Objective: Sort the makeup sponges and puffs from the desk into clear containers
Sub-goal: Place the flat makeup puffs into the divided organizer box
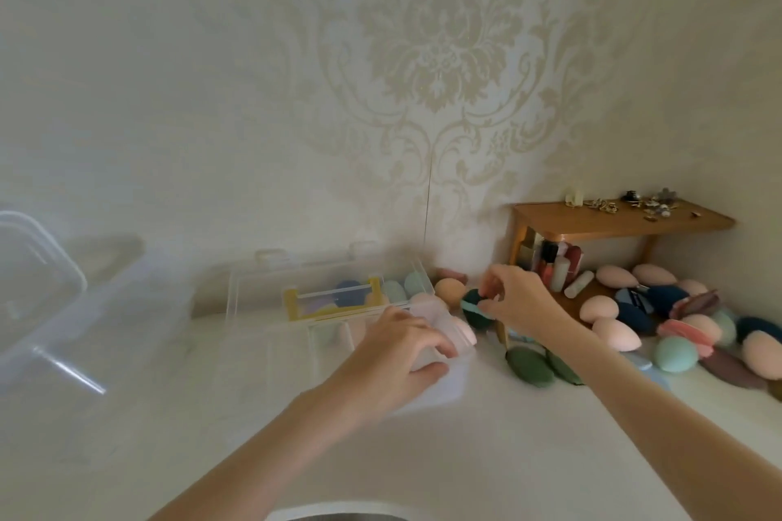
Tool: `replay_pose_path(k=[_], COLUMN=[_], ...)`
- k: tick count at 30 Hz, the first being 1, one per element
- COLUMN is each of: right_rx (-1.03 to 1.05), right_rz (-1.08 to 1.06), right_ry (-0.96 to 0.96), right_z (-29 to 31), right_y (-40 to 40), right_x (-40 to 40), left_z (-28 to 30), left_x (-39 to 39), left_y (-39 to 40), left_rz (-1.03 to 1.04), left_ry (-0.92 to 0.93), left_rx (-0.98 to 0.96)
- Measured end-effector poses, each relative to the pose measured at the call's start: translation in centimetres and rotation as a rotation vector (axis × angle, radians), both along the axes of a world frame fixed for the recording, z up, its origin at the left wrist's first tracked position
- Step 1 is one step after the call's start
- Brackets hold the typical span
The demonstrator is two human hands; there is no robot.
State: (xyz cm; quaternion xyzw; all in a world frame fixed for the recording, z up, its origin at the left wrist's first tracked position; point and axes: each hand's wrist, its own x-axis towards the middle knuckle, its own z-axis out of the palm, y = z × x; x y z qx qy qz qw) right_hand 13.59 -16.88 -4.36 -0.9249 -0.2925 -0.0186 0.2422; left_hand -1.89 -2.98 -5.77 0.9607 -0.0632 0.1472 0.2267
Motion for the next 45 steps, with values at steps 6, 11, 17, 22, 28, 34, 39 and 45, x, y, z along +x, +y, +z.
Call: replay_pose_path(k=[6,11,17,22,28,34,39,45], right_rx=[0.077,0.423,0.418,0.412,0.266,0.336,0.216,-0.4], right_rz=[-0.007,0.051,0.285,0.324,0.389,0.367,0.092,-0.127], right_ry=[0.025,-0.058,0.201,0.103,0.067,0.108,-0.024,-0.065], right_z=[1.6,5.2,4.6,1.9,0.9,3.8,5.0,1.9], right_y=[-0.4,2.0,8.1,11.8,13.0,9.6,3.8,-1.3], right_x=[-0.6,-5.8,-14.9,-17.7,-18.2,-15.9,-10.7,-5.9], left_z=[0.9,3.1,4.1,3.4,3.6,3.9,4.3,3.8], left_x=[-0.8,-3.5,-7.7,-9.1,-9.3,-8.7,-7.2,-6.1], left_y=[-0.2,4.4,8.3,9.2,9.4,8.3,7.8,7.8], left_rz=[0.022,0.181,0.515,0.549,0.479,0.444,0.413,0.508], left_ry=[-0.057,-0.126,0.069,0.22,0.314,0.496,0.61,0.623], left_rx=[-0.042,-0.098,-0.054,-0.156,-0.092,0.196,0.433,0.486])
